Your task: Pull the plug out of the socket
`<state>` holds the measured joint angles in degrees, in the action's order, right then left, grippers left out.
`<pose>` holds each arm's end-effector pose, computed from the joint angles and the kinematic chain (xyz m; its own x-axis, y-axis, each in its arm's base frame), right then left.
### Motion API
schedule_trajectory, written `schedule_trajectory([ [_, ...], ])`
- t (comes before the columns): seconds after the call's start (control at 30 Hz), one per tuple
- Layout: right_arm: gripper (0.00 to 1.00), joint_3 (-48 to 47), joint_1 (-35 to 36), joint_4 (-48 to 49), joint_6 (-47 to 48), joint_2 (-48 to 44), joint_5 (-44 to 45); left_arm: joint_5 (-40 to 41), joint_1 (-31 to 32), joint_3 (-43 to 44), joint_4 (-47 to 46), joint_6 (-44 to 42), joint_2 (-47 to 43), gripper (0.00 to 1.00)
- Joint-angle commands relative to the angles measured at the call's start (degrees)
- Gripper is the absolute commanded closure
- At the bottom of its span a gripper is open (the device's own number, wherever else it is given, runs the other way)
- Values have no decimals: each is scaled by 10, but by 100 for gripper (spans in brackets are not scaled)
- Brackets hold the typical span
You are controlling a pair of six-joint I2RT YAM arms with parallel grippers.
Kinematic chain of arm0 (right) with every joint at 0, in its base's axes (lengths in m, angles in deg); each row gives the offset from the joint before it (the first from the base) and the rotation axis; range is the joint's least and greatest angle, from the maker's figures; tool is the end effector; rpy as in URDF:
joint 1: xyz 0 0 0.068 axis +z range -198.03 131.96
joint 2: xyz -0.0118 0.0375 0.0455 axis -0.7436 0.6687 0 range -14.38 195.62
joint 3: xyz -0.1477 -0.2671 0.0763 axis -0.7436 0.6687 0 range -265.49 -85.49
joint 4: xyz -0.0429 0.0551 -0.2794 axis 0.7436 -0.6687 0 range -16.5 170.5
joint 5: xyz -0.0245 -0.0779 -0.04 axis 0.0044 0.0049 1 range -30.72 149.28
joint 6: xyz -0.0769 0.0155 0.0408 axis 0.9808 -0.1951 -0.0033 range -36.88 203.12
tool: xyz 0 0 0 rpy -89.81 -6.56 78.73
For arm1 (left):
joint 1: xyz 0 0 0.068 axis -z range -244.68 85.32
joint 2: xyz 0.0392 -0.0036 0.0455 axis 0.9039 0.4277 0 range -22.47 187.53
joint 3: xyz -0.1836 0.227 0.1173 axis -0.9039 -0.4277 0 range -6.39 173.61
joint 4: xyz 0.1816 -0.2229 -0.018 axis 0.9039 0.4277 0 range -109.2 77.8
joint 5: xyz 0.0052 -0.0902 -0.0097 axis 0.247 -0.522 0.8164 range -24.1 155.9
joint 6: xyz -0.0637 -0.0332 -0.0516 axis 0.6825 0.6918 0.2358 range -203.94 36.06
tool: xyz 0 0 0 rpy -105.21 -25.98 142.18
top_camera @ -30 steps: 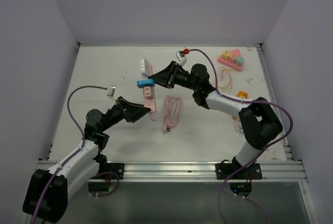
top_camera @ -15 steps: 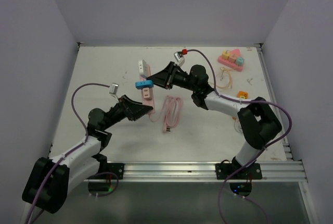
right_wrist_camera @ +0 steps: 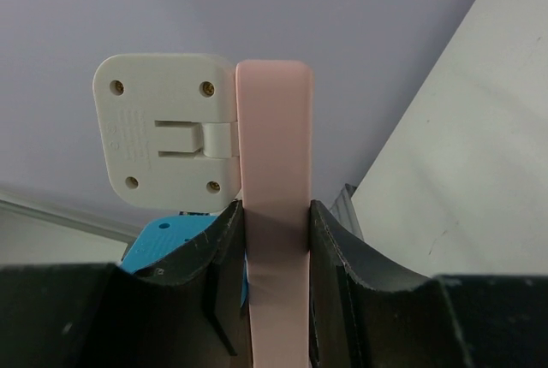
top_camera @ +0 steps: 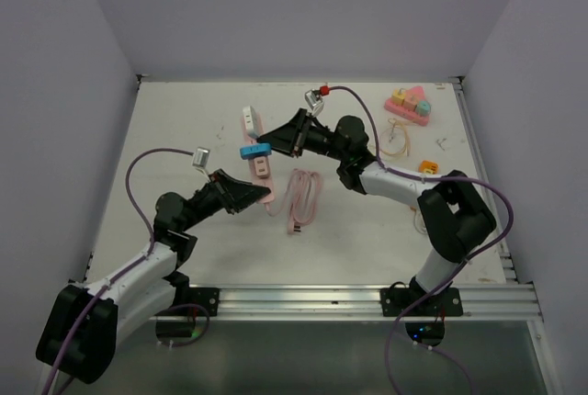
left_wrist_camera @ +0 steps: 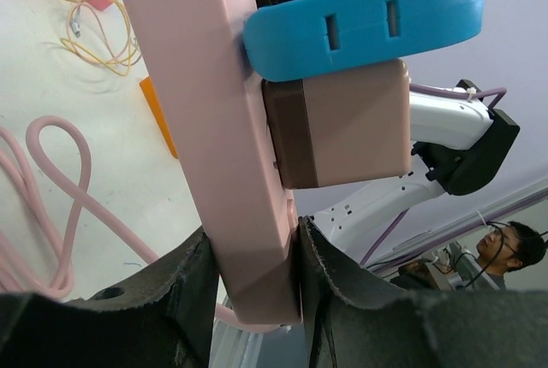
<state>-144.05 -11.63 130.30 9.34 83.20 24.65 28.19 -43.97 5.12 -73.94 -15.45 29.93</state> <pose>0.3332 0.3011 0.3183 -0.8583 0.3487 -0.3765 -0.4065 -0.0141 0.9136 0.1801 -0.1196 0.2558 -0.6949 -0.5242 -0.4922 0.5146 0.1155 -0.8496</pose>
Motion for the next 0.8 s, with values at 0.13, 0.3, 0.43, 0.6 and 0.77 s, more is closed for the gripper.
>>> schedule_trajectory([
  [0.13, 44, 5, -1, 23, 3, 2, -9, 18, 4, 12, 70, -70, -46, 100],
  [0.3, 12, 14, -21, -58, 49, -27, 3, 58, 4, 41, 221, -145, -74, 100],
  [0.43, 3, 15, -41, -194, 165, -70, 48, 113, 3, 79, 357, -208, -83, 100],
  [0.6, 1, -3, -46, -405, 297, -124, 148, 188, 3, 96, 443, -228, -91, 100],
  [0.77, 1, 16, -43, -458, 344, -165, 200, 243, 3, 93, 481, -222, -71, 100],
])
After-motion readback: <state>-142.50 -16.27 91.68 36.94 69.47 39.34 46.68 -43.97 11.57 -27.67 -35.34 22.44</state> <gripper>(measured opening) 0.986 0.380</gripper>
